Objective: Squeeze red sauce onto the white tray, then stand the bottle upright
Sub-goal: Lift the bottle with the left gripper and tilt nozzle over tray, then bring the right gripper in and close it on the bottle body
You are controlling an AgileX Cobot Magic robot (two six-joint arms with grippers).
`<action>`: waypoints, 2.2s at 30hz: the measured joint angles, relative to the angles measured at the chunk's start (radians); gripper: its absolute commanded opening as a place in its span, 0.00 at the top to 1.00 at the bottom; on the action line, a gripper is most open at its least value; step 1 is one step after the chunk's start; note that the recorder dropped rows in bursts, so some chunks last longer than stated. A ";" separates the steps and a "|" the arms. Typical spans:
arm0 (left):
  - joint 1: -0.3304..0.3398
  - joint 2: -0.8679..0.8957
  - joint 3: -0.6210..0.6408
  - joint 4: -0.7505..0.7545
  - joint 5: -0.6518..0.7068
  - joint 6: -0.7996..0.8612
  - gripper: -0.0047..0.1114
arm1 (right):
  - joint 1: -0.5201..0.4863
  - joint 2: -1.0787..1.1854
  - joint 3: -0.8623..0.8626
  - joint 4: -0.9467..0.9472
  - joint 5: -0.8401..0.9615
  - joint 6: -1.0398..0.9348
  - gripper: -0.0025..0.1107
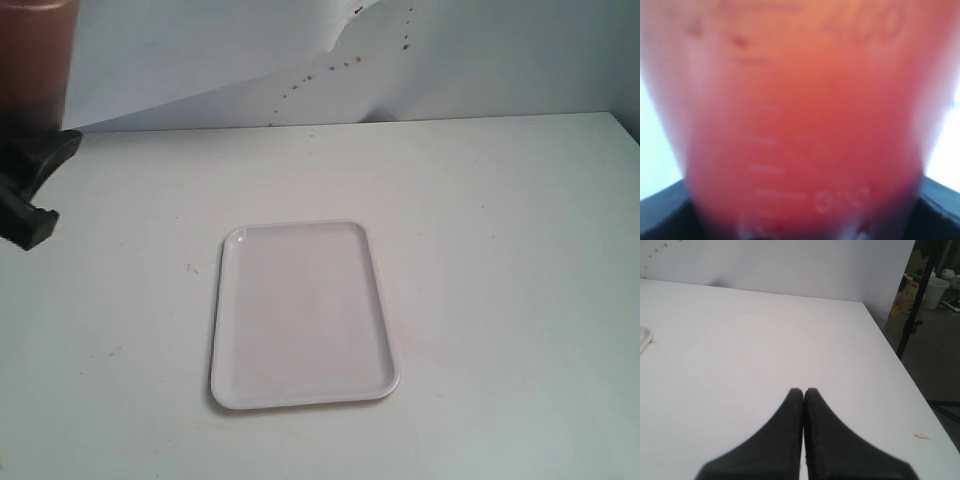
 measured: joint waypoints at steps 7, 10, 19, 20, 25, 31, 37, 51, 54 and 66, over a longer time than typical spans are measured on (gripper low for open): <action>0.000 -0.103 0.025 0.000 0.024 0.086 0.96 | 0.000 0.000 0.000 0.087 -0.159 0.044 0.98; 0.000 -0.080 0.042 0.000 0.045 0.175 0.96 | 0.000 0.000 0.000 0.331 -0.342 0.106 0.98; -0.013 0.095 0.057 0.000 0.033 0.489 0.96 | 0.001 0.000 0.000 0.660 -0.760 0.208 0.98; -0.026 0.126 0.049 0.000 0.033 0.526 0.96 | 0.001 0.000 0.000 0.623 -0.748 0.230 0.98; -0.100 0.268 -0.015 0.002 0.029 0.590 0.96 | 0.001 -0.004 -0.078 0.198 -0.620 0.428 0.98; -0.136 0.410 -0.105 0.055 0.041 0.622 0.96 | 0.001 0.142 -0.292 -0.378 -0.600 0.843 0.98; -0.198 0.495 -0.127 0.219 0.185 0.631 0.96 | 0.001 0.494 -0.529 -0.953 -0.855 1.247 0.98; -0.411 0.500 -0.129 0.423 0.445 0.633 0.96 | 0.005 1.262 -0.702 -1.411 -1.174 1.372 0.95; -0.411 0.500 -0.129 0.481 0.502 0.635 0.96 | 0.005 1.295 -0.702 -1.412 -1.252 1.349 0.73; -0.411 0.500 -0.129 0.559 0.516 0.638 0.96 | 0.336 1.299 -0.702 -1.496 -1.019 1.134 0.05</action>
